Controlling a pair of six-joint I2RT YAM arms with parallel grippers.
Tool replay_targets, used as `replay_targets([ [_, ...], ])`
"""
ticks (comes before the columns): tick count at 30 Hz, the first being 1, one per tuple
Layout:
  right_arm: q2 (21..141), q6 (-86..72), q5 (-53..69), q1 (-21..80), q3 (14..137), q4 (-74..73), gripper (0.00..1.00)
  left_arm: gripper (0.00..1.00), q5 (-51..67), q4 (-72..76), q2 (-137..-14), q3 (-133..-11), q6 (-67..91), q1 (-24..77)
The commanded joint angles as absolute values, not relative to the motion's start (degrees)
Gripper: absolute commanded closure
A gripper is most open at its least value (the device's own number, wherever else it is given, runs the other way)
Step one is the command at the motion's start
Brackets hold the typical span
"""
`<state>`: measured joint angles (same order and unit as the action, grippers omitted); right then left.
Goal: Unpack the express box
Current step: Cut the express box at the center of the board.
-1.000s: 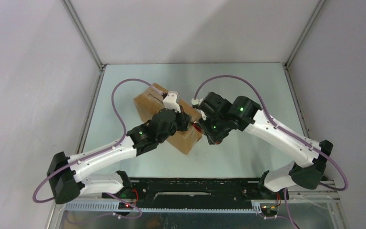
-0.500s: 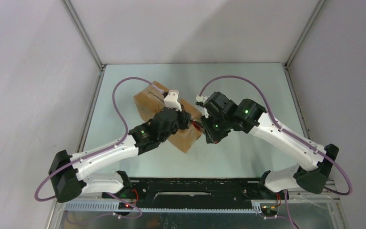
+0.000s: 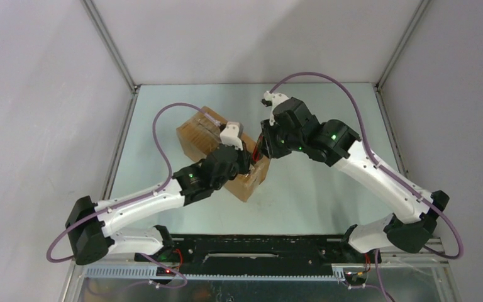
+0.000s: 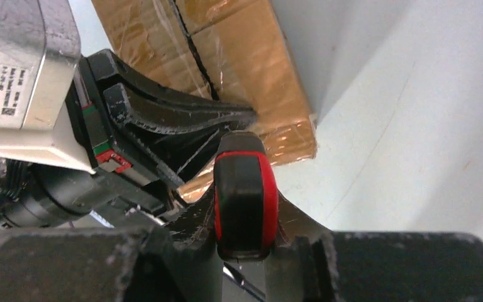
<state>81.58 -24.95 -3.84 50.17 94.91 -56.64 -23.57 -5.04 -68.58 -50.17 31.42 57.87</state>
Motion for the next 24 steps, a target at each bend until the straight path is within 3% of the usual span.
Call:
replay_targets([
  [1, 82.5, -24.3, -7.7, 51.3, 84.2, -46.6, 1.00, 1.00, -8.2, -20.3, -70.8, -46.1, 32.8, 63.2],
  [6, 77.5, -26.1, -7.6, 52.1, 76.1, -45.2, 1.00, 1.00, -4.1, -18.2, -71.3, -44.1, 36.2, 59.4],
  [24, 65.6, -30.3, -12.9, 59.1, 66.0, -46.0, 1.00, 1.00, 8.4, -14.3, -70.9, -39.9, 38.6, 44.4],
])
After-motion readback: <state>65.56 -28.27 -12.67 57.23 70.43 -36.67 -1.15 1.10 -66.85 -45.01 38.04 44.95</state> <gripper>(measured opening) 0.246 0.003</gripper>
